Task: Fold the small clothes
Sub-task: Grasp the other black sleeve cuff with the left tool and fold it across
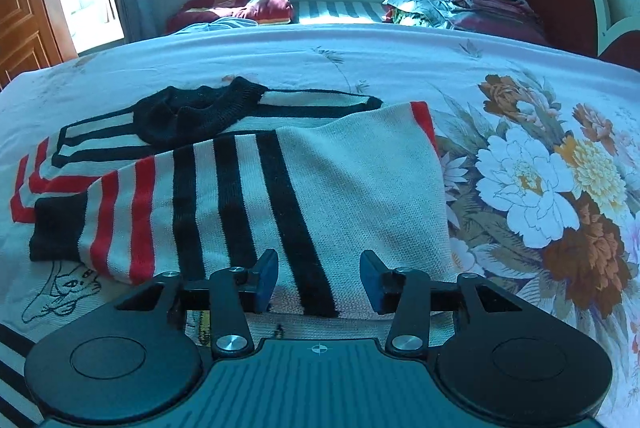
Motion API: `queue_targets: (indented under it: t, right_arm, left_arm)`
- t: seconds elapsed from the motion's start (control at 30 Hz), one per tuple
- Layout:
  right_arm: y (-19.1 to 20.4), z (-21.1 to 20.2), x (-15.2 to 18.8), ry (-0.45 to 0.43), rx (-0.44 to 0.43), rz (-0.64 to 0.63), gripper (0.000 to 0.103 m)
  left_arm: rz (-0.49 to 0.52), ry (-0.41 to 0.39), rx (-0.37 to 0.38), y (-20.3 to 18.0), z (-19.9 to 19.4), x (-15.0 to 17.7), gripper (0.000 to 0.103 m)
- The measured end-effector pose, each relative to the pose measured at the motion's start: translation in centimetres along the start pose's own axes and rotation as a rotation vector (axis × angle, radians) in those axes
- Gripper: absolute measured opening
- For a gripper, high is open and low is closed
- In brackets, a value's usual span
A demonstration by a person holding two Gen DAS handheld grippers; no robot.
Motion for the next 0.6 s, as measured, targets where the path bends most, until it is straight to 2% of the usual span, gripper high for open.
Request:
queue_targets:
  t: [0.07,0.13,0.2,0.23,0.27,0.33,0.43,0.6]
  right_arm:
    - [0.4,-0.3,0.0,-0.001,-0.012,0.002,0.045]
    - [0.7,-0.6,-0.1,-0.009,-0.016,0.002,0.045]
    - [1.1,-1.1,-0.4,-0.021,-0.024,0.009,0.045]
    - [1.2,-1.3,-0.6,-0.025,-0.026,0.007,0.044]
    - [1.3,-1.5,-0.7,-0.029,-0.024,0.002,0.044]
    - [1.3,-1.7,-0.9,-0.029,-0.024,-0.001,0.042]
    - [1.0,-2.2,-1.0,-0.038,-0.025,0.005,0.042]
    - [0.1,-2.6,-1.3,-0.053,-0.035,0.020,0.042]
  left_arm:
    - [-0.106,-0.009,0.031,1.3,1.0,-1.1,0.051]
    - [-0.196,-0.026,0.050,2.2,1.9,-1.7,0.044]
    - [-0.267,-0.029,0.058,2.9,2.7,-2.3,0.028]
    - [-0.280,-0.018,0.065,2.9,3.2,-2.5,0.007]
    - [-0.281,-0.015,0.074,2.7,3.5,-2.6,0.005]
    - [-0.246,-0.049,0.091,1.5,3.4,-3.2,0.005]
    - [-0.184,-0.071,0.140,-2.4,3.3,-3.7,0.004]
    - [0.014,-0.045,0.273,-13.3,3.7,-2.6,0.004]
Point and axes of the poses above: each gripper's, at about its wrist camera, not at the fingertips, and z roughly the way its jaws point, y to its left, x to its underside, the point moved 6 cm from there along z, roughly the way its jaws point, and after that the axes turned 3 degrees about -x, right-handed, at the moved point
